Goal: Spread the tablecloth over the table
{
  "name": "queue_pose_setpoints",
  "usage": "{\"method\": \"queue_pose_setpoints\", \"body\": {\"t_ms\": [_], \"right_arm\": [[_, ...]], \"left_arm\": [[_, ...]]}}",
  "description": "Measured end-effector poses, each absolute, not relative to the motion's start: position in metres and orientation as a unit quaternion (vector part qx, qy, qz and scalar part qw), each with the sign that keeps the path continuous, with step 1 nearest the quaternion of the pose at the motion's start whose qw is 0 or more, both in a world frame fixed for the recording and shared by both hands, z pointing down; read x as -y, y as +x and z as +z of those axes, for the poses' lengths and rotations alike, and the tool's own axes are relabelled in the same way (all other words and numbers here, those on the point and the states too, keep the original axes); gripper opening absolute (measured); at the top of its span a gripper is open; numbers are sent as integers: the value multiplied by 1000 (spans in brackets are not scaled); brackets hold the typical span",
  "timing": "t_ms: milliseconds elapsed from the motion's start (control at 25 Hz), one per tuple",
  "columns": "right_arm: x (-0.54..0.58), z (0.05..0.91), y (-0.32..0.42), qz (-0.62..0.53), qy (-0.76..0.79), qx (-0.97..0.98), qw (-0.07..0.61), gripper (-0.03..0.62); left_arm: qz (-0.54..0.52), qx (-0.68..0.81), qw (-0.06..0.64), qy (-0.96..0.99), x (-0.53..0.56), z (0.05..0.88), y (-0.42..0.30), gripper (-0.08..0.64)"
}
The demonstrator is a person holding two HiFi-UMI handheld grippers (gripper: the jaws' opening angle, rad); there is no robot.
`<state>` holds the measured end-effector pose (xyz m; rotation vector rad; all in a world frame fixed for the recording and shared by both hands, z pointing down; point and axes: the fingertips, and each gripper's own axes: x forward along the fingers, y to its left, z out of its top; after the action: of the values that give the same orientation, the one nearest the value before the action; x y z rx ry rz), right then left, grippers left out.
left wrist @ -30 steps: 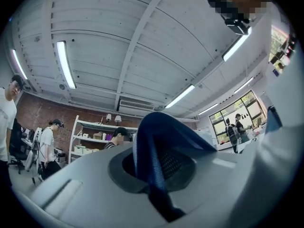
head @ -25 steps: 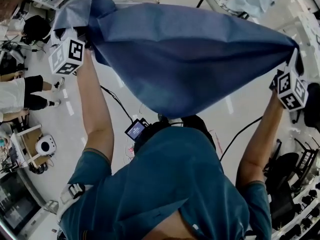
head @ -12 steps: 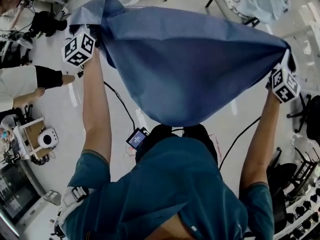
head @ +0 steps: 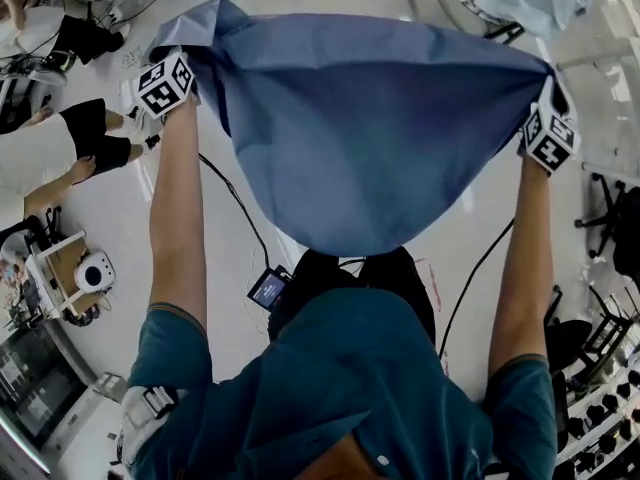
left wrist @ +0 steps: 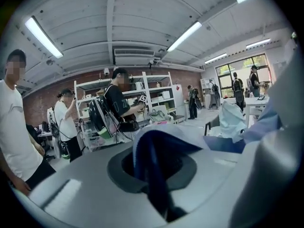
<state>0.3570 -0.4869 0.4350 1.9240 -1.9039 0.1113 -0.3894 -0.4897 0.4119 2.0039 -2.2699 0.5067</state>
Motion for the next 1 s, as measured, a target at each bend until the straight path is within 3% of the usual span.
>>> {"method": "queue_pose_setpoints", "body": {"t_ms": [320, 520, 880, 1000], "right_arm": [[523, 510, 352, 64, 673, 688, 264, 14], [536, 569, 360, 95, 664, 678, 300, 14], [552, 673, 369, 200, 626, 663, 358, 15], [540, 684, 368, 218, 606, 666, 375, 23]], "left_arm": [[228, 722, 110, 644, 514, 494, -399, 62], [300, 692, 169, 635, 509, 564, -409, 233], [312, 722, 202, 583, 457, 615, -446, 213], [300, 723, 176, 597, 448, 605, -438, 182]]}}
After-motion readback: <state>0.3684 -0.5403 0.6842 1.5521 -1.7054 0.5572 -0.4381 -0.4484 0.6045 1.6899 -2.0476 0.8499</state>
